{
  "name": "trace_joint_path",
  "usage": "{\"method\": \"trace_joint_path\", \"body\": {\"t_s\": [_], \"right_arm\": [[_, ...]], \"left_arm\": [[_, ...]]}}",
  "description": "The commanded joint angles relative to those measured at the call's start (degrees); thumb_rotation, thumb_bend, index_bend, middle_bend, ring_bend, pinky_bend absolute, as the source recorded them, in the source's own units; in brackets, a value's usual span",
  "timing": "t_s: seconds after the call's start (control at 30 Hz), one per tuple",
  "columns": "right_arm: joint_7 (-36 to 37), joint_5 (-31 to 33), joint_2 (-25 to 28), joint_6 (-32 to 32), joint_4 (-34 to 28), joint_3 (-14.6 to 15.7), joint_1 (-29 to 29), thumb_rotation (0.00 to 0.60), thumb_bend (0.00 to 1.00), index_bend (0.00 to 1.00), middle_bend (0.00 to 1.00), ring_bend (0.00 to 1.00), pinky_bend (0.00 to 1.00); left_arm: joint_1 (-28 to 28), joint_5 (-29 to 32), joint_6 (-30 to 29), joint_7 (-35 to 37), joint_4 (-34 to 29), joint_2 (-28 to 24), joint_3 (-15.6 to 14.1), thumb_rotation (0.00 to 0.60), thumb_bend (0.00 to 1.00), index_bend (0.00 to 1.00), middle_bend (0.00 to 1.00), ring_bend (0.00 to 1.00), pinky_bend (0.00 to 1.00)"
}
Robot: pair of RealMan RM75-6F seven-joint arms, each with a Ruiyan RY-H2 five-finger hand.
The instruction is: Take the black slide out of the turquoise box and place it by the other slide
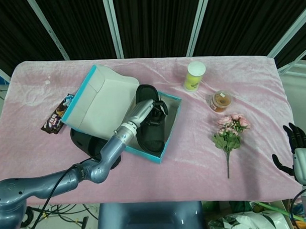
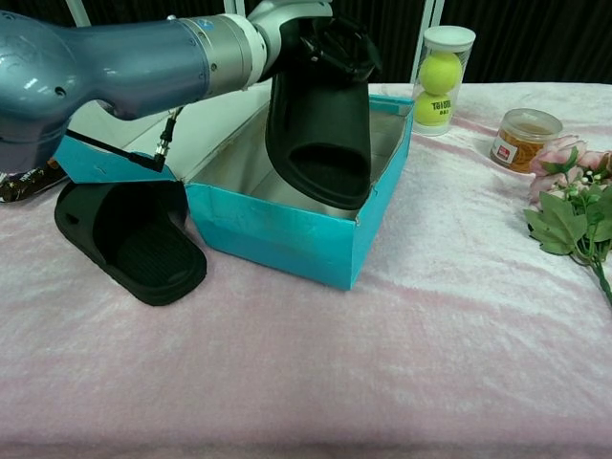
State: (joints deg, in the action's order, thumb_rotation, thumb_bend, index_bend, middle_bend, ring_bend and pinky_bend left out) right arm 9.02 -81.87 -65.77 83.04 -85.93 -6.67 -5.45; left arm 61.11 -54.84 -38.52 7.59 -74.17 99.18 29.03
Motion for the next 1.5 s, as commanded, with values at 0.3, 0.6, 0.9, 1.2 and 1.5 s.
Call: {"method": "trace_joint_path", "body": {"t_s": [0.3,0.6,0.9,1.2,1.5], "right_arm": [[-0.32,-0.43,-0.01,-0.26,-0.26,-0.06,-0.44,0.600,0.26,0.00,0.02,0.00,0.19],[-0.73,-0.90,-0.02,-0.22,-0.75,0.08,-0.63,0.600,0.26,0.00,0.02,0.00,0.19],[-0.28,-0.90,0.03,-0.31,-0.42,0.11,-0.66,0.600,0.26,0.00,0.02,0.00,0.19],[1.36,-1.22,-0.57,-2.08,1.47,-0.43,-2.39,0.600,0.26,0.00,0.02,0.00,0.19],[2.43,-1.65,-1.21,-3.70,2.84,-0.68,-4.07,0.600,0.26,0.00,0.02,0.00,0.19]], "left_arm": [[-7.07,-10.60,-6.63,9.81,-10.52,-7.19,-1.70,0.600,0.51,0.50,0.79,0.63,0.65],[-7.37,-13.31,-8.98,6.76,-9.68,-7.31,-5.69,0.600,0.51,0.50,0.79,0.62,0.65],[-11.05,-15.27,-15.08,4.68,-14.37,-11.05,-7.49,0.600,0.51,0.49,0.78,0.62,0.65],[-25.64,-19.80,-30.37,-2.43,-27.73,-24.95,-15.01,0.600,0.50,0.50,0.78,0.61,0.65],[-33.59,-16.21,-36.22,-2.84,-25.28,-26.75,-18.37,0.600,0.50,0.50,0.78,0.61,0.65]]}}
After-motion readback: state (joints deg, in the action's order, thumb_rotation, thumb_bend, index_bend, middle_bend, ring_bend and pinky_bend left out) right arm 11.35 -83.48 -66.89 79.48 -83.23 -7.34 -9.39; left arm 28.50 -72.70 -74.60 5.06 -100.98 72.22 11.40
